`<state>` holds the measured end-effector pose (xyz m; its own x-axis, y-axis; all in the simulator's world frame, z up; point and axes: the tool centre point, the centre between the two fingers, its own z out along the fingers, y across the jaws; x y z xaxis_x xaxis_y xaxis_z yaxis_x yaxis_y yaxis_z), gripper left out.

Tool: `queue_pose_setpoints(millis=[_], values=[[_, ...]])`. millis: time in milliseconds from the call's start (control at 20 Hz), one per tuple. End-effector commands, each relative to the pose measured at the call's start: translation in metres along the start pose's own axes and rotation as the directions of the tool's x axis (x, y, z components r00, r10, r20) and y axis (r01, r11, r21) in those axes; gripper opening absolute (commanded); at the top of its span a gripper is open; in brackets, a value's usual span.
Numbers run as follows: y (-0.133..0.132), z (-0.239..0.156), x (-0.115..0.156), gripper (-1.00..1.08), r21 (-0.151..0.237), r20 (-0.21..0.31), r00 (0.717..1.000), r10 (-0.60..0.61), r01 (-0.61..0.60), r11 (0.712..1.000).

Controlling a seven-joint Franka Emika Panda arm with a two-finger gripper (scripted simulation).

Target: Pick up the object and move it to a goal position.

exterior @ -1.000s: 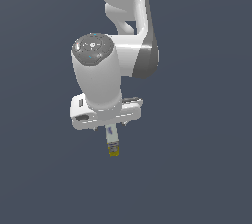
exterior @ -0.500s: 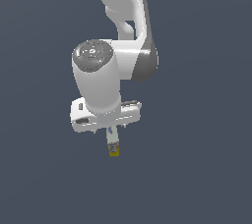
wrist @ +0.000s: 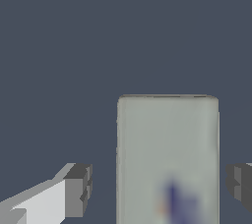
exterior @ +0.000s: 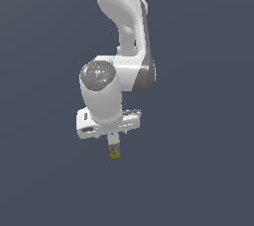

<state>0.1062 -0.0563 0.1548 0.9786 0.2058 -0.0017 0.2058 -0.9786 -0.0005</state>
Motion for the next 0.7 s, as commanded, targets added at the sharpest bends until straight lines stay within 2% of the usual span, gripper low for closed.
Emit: queue_pose_setpoints(millis=[0,200,250,650], values=[[0.0003,0.0041,0.0007,1.00,0.000,-0.002,1.000,0.000,0.000,1.000],[0.0006,0.0028,0.0018,1.00,0.000,-0.002,1.000,0.000,0.000,1.000],[0.0006,0.0028,0.0018,-1.00,0.000,-0.002,1.000,0.000,0.000,1.000],[0.0006,0.0028,0.0018,-1.00,0.000,-0.002,1.000,0.000,0.000,1.000]])
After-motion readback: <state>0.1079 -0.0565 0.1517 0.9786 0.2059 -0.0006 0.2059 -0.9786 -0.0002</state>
